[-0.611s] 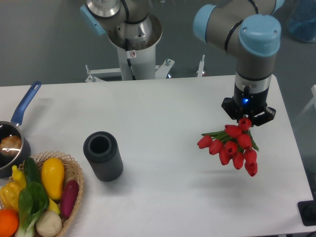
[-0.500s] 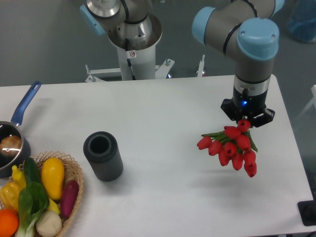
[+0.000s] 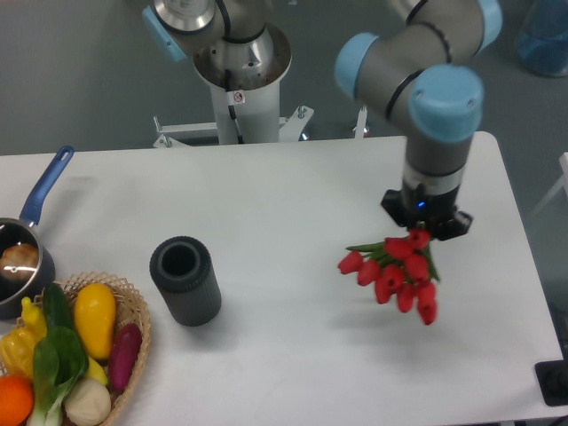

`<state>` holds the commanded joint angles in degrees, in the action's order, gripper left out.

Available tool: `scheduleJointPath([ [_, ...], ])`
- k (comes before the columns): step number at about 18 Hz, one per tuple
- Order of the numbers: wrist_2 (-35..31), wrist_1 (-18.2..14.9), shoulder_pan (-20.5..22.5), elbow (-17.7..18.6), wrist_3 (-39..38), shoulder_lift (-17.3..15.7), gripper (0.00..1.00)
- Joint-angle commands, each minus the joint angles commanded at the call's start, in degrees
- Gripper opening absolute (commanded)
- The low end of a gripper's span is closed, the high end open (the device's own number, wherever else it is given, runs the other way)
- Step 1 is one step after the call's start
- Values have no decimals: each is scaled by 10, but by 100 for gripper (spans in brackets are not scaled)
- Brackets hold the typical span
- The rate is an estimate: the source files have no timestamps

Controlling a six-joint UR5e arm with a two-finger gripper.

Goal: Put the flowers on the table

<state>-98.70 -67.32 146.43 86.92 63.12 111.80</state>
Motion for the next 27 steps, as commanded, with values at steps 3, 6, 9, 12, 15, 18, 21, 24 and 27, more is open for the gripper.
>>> scheduleJointPath([
  [3, -10, 0, -13, 4, -13, 17, 8],
  [6, -11, 4, -22, 5, -19, 24, 36],
  [9, -3, 19, -24, 4, -55, 18, 39],
  [12, 6, 36, -26, 6, -112, 17, 71],
  [15, 4, 51, -25, 11, -112, 13, 100],
  [18, 1, 59, -18, 10, -113, 13, 100],
  [21, 10, 74, 4, 10, -114, 7, 100],
  [24, 12, 87, 18, 4, -109, 7, 100],
  [27, 18, 106, 25, 1, -85, 13, 100],
])
